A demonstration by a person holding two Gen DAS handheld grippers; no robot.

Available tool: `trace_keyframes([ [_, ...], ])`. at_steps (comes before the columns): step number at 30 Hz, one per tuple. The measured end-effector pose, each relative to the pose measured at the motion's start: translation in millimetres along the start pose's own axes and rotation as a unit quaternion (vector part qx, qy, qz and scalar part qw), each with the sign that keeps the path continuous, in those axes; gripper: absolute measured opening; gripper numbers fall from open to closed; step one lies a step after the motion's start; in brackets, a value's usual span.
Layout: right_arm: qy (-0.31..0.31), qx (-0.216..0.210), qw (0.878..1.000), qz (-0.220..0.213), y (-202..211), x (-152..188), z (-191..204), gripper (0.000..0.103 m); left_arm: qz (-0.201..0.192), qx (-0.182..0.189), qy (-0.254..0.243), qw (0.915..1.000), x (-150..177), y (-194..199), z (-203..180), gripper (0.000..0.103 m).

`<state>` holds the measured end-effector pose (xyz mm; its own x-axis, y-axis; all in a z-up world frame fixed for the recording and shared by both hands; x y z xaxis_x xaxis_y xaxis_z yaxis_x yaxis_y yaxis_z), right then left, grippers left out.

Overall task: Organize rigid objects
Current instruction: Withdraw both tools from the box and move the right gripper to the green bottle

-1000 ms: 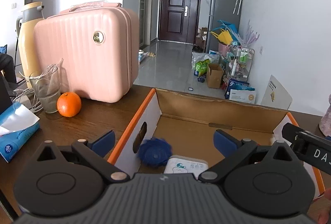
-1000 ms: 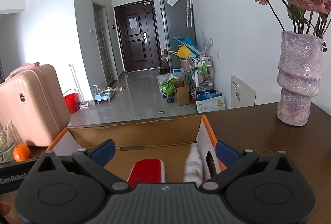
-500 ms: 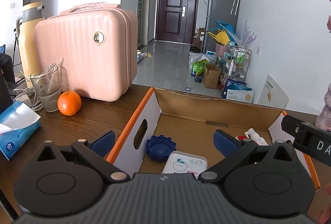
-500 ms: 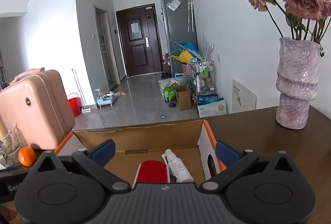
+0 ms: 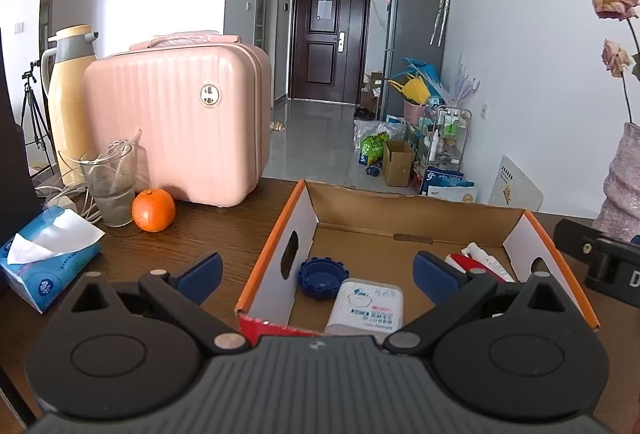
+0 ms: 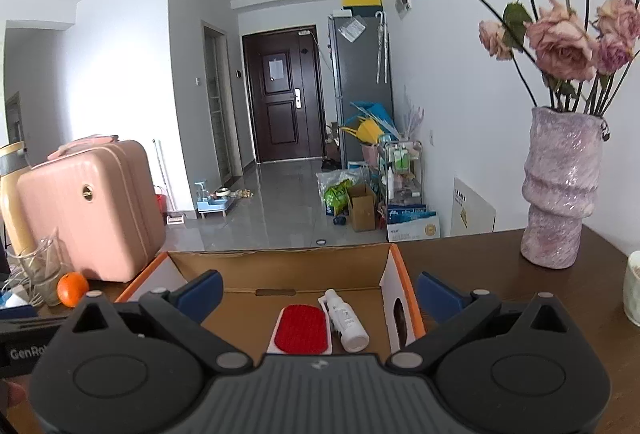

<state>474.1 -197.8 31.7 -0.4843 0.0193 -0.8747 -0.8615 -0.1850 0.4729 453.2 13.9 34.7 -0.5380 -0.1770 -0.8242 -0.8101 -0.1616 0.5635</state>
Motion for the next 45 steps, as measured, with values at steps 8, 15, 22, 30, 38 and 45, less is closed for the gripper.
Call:
trace_keyframes([
  [8, 0.023, -0.007, 0.999, -0.022, 36, 15, 4, 0.103, -0.013, 0.007, -0.015, 0.9998, 15, 23, 12, 0.103],
  [15, 0.041, -0.011, 0.999, -0.030, 63, 35, 7, 0.103, -0.022, 0.013, -0.015, 0.9996, 27, 40, 28, 0.103],
  [22, 0.050, -0.017, 0.998, -0.028, 77, 55, 6, 0.103, -0.035, 0.016, -0.022, 0.9990, 45, 56, 39, 0.103],
  [30, 0.060, -0.022, 0.998, -0.029, 93, 81, 9, 0.103, -0.045, 0.028, -0.025, 0.9983, 61, 76, 49, 0.103],
  [38, 0.063, -0.028, 0.997, -0.018, 105, 105, 12, 0.103, -0.045, 0.038, -0.027, 0.9979, 78, 93, 60, 0.103],
  [45, 0.076, -0.036, 0.996, 0.000, 111, 126, 21, 0.103, -0.031, 0.040, -0.036, 0.9981, 94, 99, 68, 0.103],
])
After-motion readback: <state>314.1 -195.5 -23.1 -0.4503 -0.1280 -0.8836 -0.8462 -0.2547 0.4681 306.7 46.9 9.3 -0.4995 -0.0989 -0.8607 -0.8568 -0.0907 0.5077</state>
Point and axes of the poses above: each gripper's, at about its wrist camera, not at the fingertips, and y roughly against the way its jaws point, z to its left, x to its underside, the point moved 2 cm from there along -y, roughly the way its jaws point, and after that the axes turned 6 degrees about z, right-handed, at the moved point
